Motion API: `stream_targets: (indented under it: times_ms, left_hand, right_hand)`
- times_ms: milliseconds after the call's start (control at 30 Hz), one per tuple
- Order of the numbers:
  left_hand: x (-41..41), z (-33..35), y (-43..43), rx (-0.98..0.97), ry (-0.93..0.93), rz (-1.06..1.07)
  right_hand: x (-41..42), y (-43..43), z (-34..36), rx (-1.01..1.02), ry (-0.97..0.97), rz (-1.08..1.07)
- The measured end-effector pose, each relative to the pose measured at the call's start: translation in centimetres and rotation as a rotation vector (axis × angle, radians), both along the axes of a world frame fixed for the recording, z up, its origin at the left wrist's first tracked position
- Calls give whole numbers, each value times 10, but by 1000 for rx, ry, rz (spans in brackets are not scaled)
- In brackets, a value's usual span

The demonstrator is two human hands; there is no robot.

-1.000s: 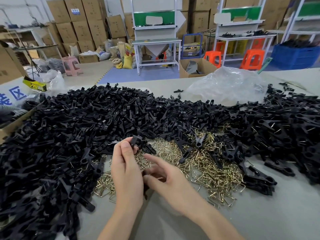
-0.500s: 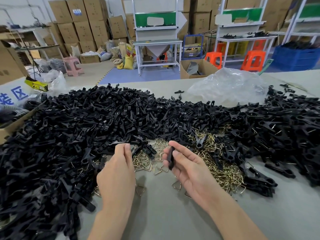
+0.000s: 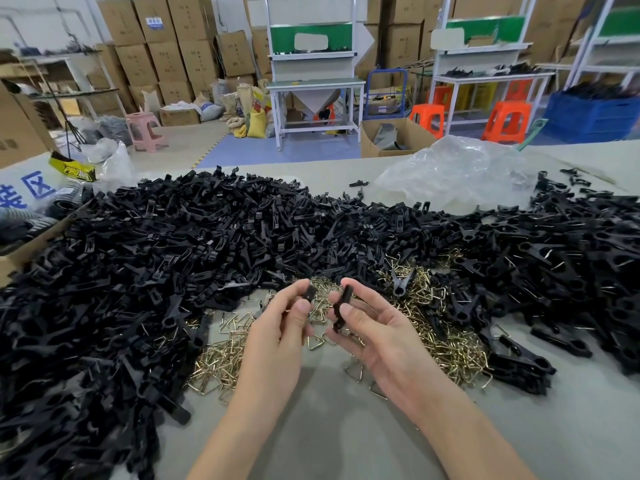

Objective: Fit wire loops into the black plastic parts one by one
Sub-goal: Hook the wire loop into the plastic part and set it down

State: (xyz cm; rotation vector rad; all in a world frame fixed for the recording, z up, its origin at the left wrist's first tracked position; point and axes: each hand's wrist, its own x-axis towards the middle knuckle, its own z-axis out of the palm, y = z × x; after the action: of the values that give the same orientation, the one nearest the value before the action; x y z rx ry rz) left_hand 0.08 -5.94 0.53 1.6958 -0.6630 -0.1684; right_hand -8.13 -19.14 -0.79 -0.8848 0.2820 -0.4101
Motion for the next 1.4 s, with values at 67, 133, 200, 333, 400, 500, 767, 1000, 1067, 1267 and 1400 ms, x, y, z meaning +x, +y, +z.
stream_targets:
  times_ms: [67, 133, 200, 333, 400, 500, 767, 1000, 1067, 1267, 1400]
  left_hand:
    - [-3, -1, -3, -61, 149, -79]
    - [-5, 0, -6, -166, 303, -130]
    - [-5, 3, -7, -246, 384, -127]
    - [-4, 5, -4, -308, 444, -102]
    - [-3, 3, -4, -305, 466, -100]
    - [-2, 1, -4, -276, 413, -111]
    - [-3, -6, -5, -99, 124, -85]
    - [-5, -3, -5, -59, 73, -105]
    - [-5, -3, -4, -59, 75, -114]
    - [-4, -7, -6, -74, 119, -96]
    - [-6, -10, -7, -110, 142, -45]
  right_hand:
    - [0, 0, 0, 22, -15, -7]
    - [1, -1, 0, 56, -37, -15]
    - [1, -1, 0, 73, -49, -18]
    - [1, -2, 0, 48, -38, -26]
    - [1, -2, 0, 20, -21, -35]
    - [0, -2, 1, -8, -6, -41]
    - [0, -2, 2, -16, -21, -20]
    - [-1, 0, 1, -113, -1, -14]
    - [-1, 0, 1, -131, 8, -21]
    - [-1, -1, -1, -223, 21, -30]
    - [-5, -2, -3, -359, 49, -57]
